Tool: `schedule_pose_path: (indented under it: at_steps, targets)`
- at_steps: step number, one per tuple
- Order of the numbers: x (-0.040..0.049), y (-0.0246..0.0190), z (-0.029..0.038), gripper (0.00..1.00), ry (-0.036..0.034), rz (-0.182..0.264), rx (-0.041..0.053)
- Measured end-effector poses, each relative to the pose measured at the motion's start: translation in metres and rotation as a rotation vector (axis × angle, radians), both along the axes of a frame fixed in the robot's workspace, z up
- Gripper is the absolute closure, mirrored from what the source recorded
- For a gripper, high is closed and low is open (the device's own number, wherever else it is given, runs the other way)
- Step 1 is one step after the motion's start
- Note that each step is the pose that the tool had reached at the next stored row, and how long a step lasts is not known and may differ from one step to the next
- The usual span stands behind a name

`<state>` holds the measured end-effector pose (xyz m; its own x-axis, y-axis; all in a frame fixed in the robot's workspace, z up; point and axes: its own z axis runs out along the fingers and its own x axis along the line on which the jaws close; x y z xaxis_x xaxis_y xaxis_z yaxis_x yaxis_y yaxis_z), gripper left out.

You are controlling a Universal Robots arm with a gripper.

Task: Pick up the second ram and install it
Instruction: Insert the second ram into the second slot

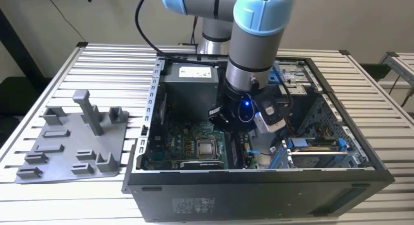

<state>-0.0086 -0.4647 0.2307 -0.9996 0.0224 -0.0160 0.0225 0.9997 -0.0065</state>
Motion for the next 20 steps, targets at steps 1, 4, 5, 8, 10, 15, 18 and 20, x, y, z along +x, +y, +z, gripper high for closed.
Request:
schedule_pose_path:
  at_steps: [1, 4, 5, 8, 10, 15, 18, 20]
  targets:
    - [0.0000, -0.0016, -0.0001, 0.86, 0.0001, 0.000, 0.0000]
    - [-0.0001, -0.0025, -0.0005, 0.86, 0.0000, 0.001, 0.0003]
    - [-0.0001, -0.0025, -0.0004, 0.86, 0.0001, 0.001, 0.0001]
    - [0.0007, -0.0025, -0.0011, 0.86, 0.0000, 0.001, 0.0003]
    - [0.0012, -0.0025, -0.0020, 0.86, 0.0000, 0.001, 0.0002]
    - [0.0013, -0.0019, -0.0045, 0.86, 0.0001, 0.001, 0.0001]
    - [0.0013, -0.0018, -0.0069, 0.86, 0.0000, 0.001, 0.0001]
    - [0.0013, -0.0017, -0.0077, 0.86, 0.0001, 0.001, -0.0001]
